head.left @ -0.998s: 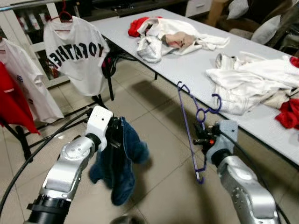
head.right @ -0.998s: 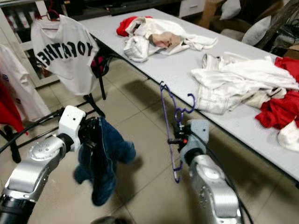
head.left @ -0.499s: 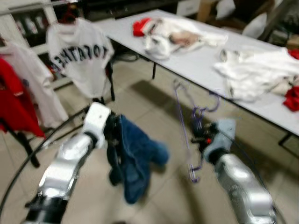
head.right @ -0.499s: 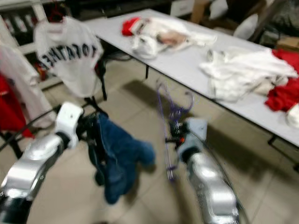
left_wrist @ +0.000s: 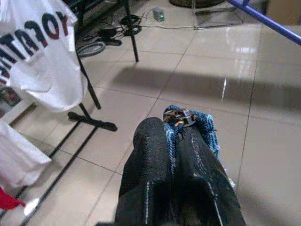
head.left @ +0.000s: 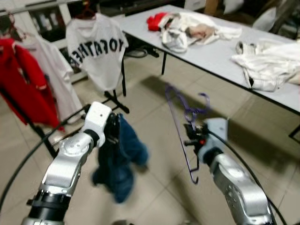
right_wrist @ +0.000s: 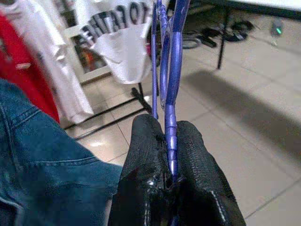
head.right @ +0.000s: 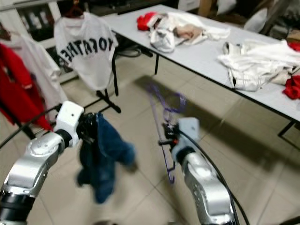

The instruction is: Hang hanger

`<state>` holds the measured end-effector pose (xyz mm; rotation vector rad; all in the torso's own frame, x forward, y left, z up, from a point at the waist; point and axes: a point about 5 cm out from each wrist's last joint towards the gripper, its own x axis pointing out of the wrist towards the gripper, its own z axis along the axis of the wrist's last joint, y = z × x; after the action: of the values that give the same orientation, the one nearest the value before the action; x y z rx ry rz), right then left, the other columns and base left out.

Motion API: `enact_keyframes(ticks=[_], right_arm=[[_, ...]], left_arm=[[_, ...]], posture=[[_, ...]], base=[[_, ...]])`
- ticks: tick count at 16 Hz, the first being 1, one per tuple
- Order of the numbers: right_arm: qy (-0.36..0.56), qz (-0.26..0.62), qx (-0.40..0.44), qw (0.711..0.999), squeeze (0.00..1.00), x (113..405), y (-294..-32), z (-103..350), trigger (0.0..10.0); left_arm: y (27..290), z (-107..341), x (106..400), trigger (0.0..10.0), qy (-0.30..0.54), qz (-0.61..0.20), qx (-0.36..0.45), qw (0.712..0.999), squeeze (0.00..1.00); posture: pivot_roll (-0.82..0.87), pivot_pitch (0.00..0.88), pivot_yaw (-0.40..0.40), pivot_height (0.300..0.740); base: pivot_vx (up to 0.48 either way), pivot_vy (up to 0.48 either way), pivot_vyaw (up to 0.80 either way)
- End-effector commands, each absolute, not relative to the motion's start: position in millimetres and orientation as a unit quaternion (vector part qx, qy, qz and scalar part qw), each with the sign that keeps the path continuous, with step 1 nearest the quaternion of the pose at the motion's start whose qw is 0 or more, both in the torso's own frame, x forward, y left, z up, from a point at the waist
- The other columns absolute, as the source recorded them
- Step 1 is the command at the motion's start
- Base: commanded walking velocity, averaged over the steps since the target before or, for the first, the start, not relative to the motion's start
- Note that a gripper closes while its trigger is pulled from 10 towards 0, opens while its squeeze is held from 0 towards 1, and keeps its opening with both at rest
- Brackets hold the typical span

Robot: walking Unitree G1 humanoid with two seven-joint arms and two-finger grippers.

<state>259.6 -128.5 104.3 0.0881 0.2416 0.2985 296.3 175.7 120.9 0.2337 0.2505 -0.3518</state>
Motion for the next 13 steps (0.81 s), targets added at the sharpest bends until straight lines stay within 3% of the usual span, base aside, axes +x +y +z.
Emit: enact_keyframes(ticks=[1, 3, 4, 5, 9, 13], right_arm=[[0.122, 0.144, 0.017, 0.982, 0.00, 259.2, -135.3, 105.2, 10.0], [0.122, 0.182, 0.025, 0.975, 0.00, 259.6, -132.9, 108.9, 10.0], [0.111, 0.207, 0.035, 0.971, 0.00, 258.5, -130.8, 113.6, 10.0], [0.113, 0.237, 0.023, 0.965, 0.00, 256.1, -130.4, 115.8, 10.0], [0.136, 0.334, -0.022, 0.932, 0.00, 245.5, -128.8, 121.5, 10.0], [0.167, 0.358, -0.050, 0.917, 0.00, 237.3, -135.9, 129.8, 10.0]], left_arm=[[171.1, 128.2, 299.7, 10.0, 0.110, -0.178, 0.110, 0.972, 0.00], [172.4, 131.7, 302.3, 10.0, 0.108, -0.180, 0.123, 0.970, 0.00], [174.4, 132.7, 304.6, 3.3, 0.114, -0.184, 0.124, 0.968, 0.00], [178.8, 133.8, 309.2, 0.0, 0.126, -0.188, 0.134, 0.965, 0.00], [184.4, 151.9, 341.2, 0.0, 0.143, -0.182, 0.124, 0.965, 0.00], [181.4, 174.0, 364.3, 0.0, 0.136, -0.183, 0.134, 0.965, 0.00]], posture=[[-0.06, 0.033, 0.049, 0.740], [-0.05, 0.031, 0.044, 0.740], [-0.05, 0.030, 0.041, 0.740], [-0.05, 0.031, 0.039, 0.740], [-0.05, 0.032, 0.037, 0.740], [-0.06, 0.032, 0.044, 0.740]], base=[[0.000, 0.000, 0.00], [0.000, 0.000, 0.00], [0.000, 0.000, 0.00], [0.000, 0.000, 0.00], [0.000, 0.000, 0.00], [0.000, 0.000, 0.00]])
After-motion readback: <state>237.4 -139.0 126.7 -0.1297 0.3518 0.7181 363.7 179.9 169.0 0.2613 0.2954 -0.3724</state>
